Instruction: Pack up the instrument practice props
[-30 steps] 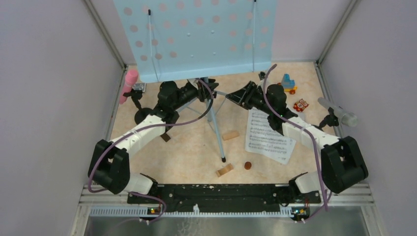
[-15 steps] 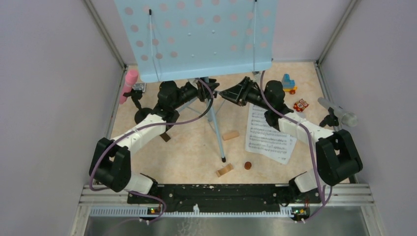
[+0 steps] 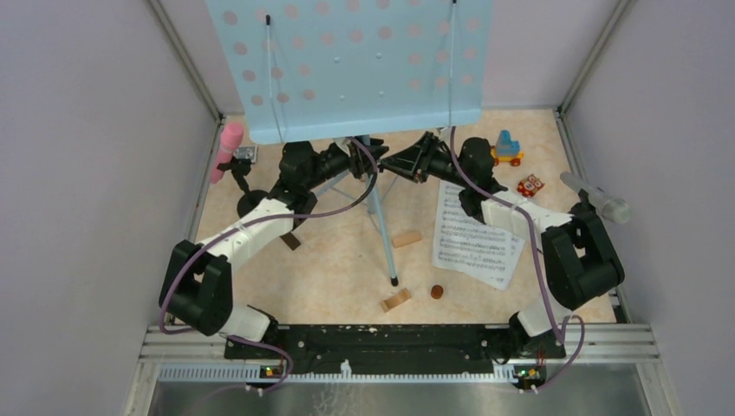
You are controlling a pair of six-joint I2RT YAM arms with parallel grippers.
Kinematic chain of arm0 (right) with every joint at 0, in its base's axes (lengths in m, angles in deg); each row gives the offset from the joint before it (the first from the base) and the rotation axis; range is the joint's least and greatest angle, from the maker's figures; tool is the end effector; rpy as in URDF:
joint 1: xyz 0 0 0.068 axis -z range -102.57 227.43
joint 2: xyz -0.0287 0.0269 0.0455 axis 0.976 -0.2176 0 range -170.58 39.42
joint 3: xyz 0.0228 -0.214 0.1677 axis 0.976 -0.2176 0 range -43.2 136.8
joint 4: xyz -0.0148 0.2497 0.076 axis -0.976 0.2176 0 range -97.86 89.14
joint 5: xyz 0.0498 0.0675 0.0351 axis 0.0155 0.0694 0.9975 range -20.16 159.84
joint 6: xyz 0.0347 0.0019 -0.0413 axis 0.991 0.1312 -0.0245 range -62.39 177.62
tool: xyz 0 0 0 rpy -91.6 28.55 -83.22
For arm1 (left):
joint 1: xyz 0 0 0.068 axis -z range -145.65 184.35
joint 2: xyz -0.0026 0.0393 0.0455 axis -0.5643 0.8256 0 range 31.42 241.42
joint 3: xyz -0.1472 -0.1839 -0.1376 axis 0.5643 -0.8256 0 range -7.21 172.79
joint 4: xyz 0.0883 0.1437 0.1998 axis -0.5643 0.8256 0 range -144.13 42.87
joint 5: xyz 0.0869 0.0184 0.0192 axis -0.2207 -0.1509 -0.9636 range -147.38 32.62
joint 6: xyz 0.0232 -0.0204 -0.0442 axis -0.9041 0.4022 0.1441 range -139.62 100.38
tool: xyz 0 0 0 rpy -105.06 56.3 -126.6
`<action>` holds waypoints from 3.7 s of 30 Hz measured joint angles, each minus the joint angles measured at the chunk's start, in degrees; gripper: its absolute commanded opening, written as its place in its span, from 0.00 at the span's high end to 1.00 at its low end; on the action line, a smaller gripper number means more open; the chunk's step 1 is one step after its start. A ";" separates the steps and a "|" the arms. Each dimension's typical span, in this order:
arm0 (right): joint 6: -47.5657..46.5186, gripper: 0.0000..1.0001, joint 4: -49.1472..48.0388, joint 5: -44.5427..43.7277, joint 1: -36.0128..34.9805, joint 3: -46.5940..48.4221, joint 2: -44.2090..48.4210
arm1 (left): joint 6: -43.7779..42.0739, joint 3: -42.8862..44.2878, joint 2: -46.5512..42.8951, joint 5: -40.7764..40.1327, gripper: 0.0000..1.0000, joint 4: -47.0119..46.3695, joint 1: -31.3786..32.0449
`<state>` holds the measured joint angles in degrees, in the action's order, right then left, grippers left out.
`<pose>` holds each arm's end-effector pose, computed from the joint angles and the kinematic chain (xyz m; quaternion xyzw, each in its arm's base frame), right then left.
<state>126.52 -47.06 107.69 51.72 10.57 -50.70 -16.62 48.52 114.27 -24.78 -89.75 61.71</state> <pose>0.3109 0.1739 0.2856 0.0216 0.6927 0.6553 0.3004 0.2892 -0.1710 0.3324 0.3399 0.5677 -0.3672 0.6537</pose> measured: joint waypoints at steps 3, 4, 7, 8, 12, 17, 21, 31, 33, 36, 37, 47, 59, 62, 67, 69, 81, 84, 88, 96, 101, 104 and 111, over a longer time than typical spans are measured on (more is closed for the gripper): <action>0.70 0.66 -1.18 0.83 -0.09 0.00 -1.09 | -0.02 0.13 0.09 0.22 1.00 0.04 0.00; 0.79 0.66 -1.53 0.98 -0.13 0.00 -1.42 | -0.02 0.17 0.11 0.28 1.00 0.09 0.00; 0.98 0.73 -1.97 1.46 -0.50 0.00 -1.90 | -0.04 0.33 0.20 0.63 1.00 0.13 -0.04; 1.01 0.77 -1.99 1.64 -0.70 0.00 -1.99 | -0.04 0.33 0.22 0.66 1.00 0.17 -0.04; 1.14 0.92 -1.90 2.32 -1.11 0.26 -2.16 | -0.04 0.37 0.22 0.81 1.00 0.26 -0.11; -2.08 1.00 -0.20 2.78 -1.11 1.09 -2.29 | -0.02 0.39 0.31 1.07 1.00 0.33 -0.31; -12.68 1.00 -0.81 2.84 -1.60 1.33 -1.86 | -0.07 0.55 0.33 1.14 1.00 0.70 -0.33; -61.57 1.00 9.35 -6.95 -7.98 4.15 2.32 | -0.11 0.92 0.46 1.07 1.00 1.38 -2.03; -68.76 1.00 9.07 -6.62 -8.31 3.85 2.62 | -0.13 0.96 0.48 1.03 1.00 1.40 -2.05; -80.52 1.00 5.53 -6.58 -9.05 1.27 3.32 | -0.13 0.98 0.57 1.18 1.00 1.38 -2.05; -85.22 1.00 4.26 -6.49 -9.31 0.24 3.56 | -0.13 1.07 0.59 1.31 1.00 1.40 -2.05; -129.76 1.00 15.56 -13.40 -13.62 0.28 7.52 | -0.11 1.73 1.44 2.34 1.00 1.09 -1.92; -156.08 0.91 14.25 -34.77 -21.68 -4.13 9.88 | -0.11 2.21 2.29 2.73 1.00 0.68 -0.94; -152.41 0.53 14.14 -35.98 -22.03 -4.24 10.47 | -0.09 2.38 2.51 3.06 1.00 0.63 -0.74; -136.52 0.39 7.56 -37.88 -23.28 -11.41 17.16 | -0.09 2.58 2.71 2.99 1.00 0.66 -0.57; -126.55 0.37 -0.33 -40.15 -23.39 -18.49 21.73 | -0.09 2.58 2.71 2.95 1.00 0.68 -0.57; -60.13 0.32 5.20 -53.46 -16.72 -25.88 25.57 | -0.26 3.04 2.71 3.06 1.00 1.64 -0.57; -45.09 0.38 15.96 -45.72 -8.22 -19.74 23.93 | -0.76 3.45 2.71 3.15 1.00 2.64 -0.48; -27.36 0.45 18.08 -26.84 4.76 -12.70 16.37 | -0.90 3.54 2.71 3.13 1.00 2.84 -0.42; 3.13 0.45 5.57 -4.37 7.10 -12.94 7.67 | -1.01 3.80 2.82 3.37 1.00 3.15 -0.39; 14.03 0.58 -1.18 -4.13 6.71 -12.57 8.33 | -1.05 3.89 2.86 3.48 1.00 3.26 -0.39; 15.87 0.58 0.00 -4.26 6.60 -10.23 8.26 | -1.07 4.09 2.95 3.76 1.00 3.37 -0.37; 16.17 0.59 1.60 -3.30 4.59 -1.84 5.81 | -1.14 4.17 3.04 3.85 1.00 3.43 -0.35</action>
<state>142.69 -45.46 104.39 56.31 8.74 -44.89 -17.76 52.69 117.31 -20.93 -86.32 61.36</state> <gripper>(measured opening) 0.417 0.290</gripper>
